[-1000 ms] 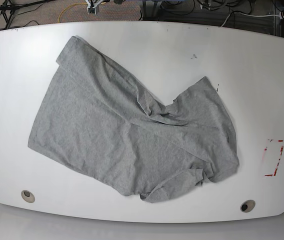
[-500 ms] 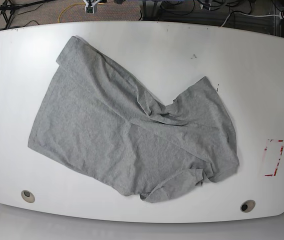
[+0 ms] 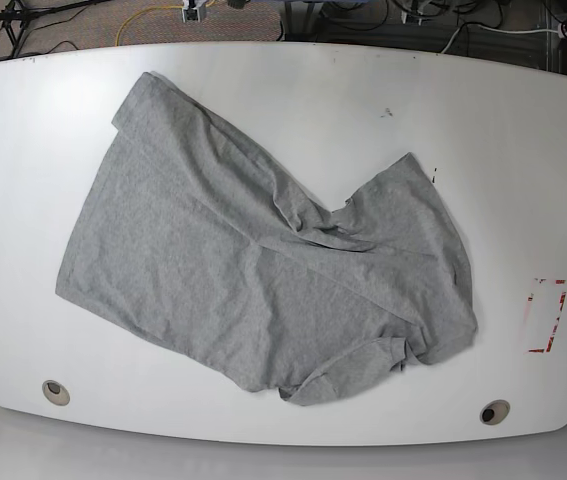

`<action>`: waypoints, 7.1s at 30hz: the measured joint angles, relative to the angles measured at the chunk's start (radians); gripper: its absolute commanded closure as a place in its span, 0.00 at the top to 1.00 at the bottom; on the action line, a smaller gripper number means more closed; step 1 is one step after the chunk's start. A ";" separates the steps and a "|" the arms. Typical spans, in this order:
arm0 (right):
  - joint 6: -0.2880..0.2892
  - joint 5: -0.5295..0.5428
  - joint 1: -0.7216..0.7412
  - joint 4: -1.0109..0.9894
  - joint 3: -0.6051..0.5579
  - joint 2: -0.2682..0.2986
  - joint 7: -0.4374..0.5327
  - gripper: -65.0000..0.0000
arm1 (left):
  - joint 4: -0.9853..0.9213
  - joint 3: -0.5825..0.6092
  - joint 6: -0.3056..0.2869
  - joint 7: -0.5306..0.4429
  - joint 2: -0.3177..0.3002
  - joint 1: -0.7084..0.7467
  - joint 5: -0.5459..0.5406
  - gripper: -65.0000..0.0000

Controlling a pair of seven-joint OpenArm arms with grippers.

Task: Fold the T-shirt properly

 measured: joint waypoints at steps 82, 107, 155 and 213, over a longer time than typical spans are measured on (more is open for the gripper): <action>0.183 0.312 -0.882 1.518 -0.205 -0.134 -0.189 0.05 | 1.648 -0.196 -0.001 -0.001 -0.066 1.045 -0.162 0.54; 0.181 0.308 -0.689 1.563 -0.203 -0.134 -0.192 0.05 | 1.672 -0.281 -0.004 -0.003 -0.068 0.858 -0.241 0.68; 0.184 0.297 -0.295 1.560 -0.202 -0.051 -0.491 0.51 | 1.671 -0.150 0.000 0.031 -0.111 0.664 -0.241 0.81; 0.188 0.281 -0.171 1.559 -0.175 -0.008 -0.631 0.64 | 1.002 -0.224 0.000 0.875 -0.153 -0.494 -0.494 1.00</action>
